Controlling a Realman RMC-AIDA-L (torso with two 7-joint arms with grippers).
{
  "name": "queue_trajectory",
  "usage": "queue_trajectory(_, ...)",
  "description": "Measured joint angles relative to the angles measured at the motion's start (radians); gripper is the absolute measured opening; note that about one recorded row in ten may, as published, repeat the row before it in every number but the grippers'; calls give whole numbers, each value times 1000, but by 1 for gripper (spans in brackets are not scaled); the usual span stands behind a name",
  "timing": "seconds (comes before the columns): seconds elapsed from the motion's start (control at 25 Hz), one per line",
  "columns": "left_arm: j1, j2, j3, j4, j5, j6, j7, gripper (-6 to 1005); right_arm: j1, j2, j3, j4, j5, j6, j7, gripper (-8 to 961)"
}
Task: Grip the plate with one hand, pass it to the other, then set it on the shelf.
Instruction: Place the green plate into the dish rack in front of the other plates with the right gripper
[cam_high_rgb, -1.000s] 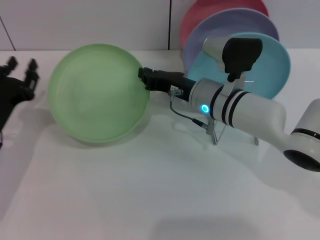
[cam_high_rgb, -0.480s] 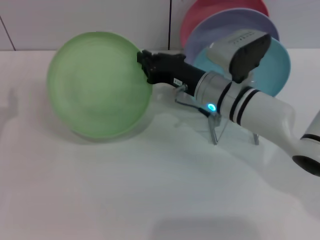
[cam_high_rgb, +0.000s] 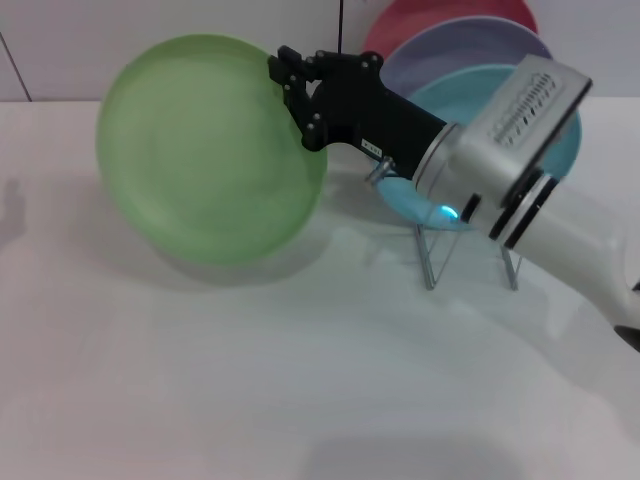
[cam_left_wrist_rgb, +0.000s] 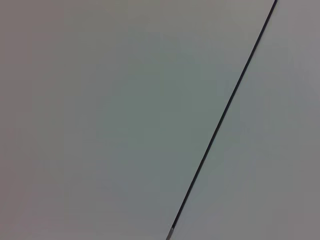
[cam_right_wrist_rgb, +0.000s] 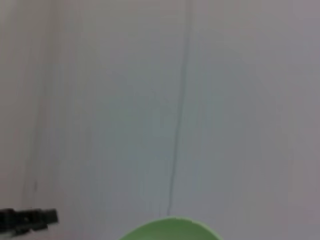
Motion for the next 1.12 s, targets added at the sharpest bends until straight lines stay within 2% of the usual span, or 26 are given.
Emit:
queue_trajectory(0.28,3,-2,0,0,0,0,-9,452,-55,-1,5,-1,-13,-201,-123,66)
queue_trajectory(0.64,17,-1,0,-3,0,0,-34,453,-185,-8,34,-80,-5,-432,-150,65)
queue_trajectory(0.96,19,-2,0,-4,0,-2,-39,453,-283,-10,46,-178,-4,-564,-151,63)
queue_trajectory(1.12,13,-5,0,4,0,-2,-40,453,-311,-11,44,-242,-4,-579,-148,62)
